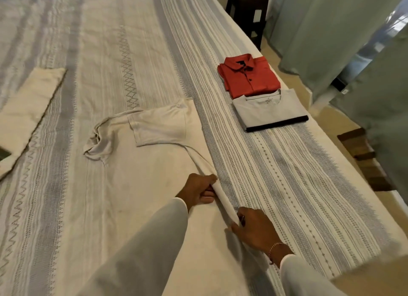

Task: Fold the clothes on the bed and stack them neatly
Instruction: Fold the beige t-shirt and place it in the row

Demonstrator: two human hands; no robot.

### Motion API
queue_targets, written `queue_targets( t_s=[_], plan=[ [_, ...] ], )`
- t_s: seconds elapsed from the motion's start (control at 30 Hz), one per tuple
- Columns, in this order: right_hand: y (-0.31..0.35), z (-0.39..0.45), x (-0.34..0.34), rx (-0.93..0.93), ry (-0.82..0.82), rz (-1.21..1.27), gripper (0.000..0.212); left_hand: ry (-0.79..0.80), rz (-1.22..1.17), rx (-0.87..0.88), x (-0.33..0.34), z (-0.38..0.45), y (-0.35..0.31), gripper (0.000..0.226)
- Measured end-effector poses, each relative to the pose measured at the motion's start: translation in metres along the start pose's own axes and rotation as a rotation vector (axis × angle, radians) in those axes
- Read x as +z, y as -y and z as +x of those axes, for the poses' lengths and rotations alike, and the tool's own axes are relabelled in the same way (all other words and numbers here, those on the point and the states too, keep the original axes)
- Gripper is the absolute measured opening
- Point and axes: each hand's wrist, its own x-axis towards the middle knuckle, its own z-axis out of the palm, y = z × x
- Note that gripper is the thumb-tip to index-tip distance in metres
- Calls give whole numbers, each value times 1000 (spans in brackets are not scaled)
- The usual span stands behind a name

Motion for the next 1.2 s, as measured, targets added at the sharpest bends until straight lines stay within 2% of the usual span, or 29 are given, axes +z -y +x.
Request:
queue_targets(
  t_s=[0.13, 0.33, 0.47, 0.57, 0.7, 0.83, 0.97, 1.07, 1.2],
  plan=[
    [7, -36, 10, -116, -96, 34, 10, 56, -68, -1, 12, -23, 29, 35],
    [27, -79, 36, -203, -157, 103, 26, 10, -198, 13, 9, -52, 71, 20],
    [12, -93, 48, -66, -206, 179, 29, 123, -135, -93, -4, -70, 104, 31],
    [-1, -92, 49, 113, -85, 350, 29, 193, -61, -133, -7, -77, 123, 35],
    [-19, -81, 48, 267, 55, 540, 25, 227, -58, -74, -5, -84, 133, 33],
    [-26, -82, 40, 323, 206, 750, 23, 276, 23, -68, -5, -96, 144, 34],
    [-30, -91, 37, 386, 280, 937, 26, 229, 27, -33, -10, -103, 151, 30],
    [-27, -94, 39, 383, 294, 897, 29, 123, 111, -47, -17, -101, 159, 23],
    [-21, -94, 47, 334, 191, 757, 19, 58, 133, -50, -24, -101, 167, 26]
  ],
)
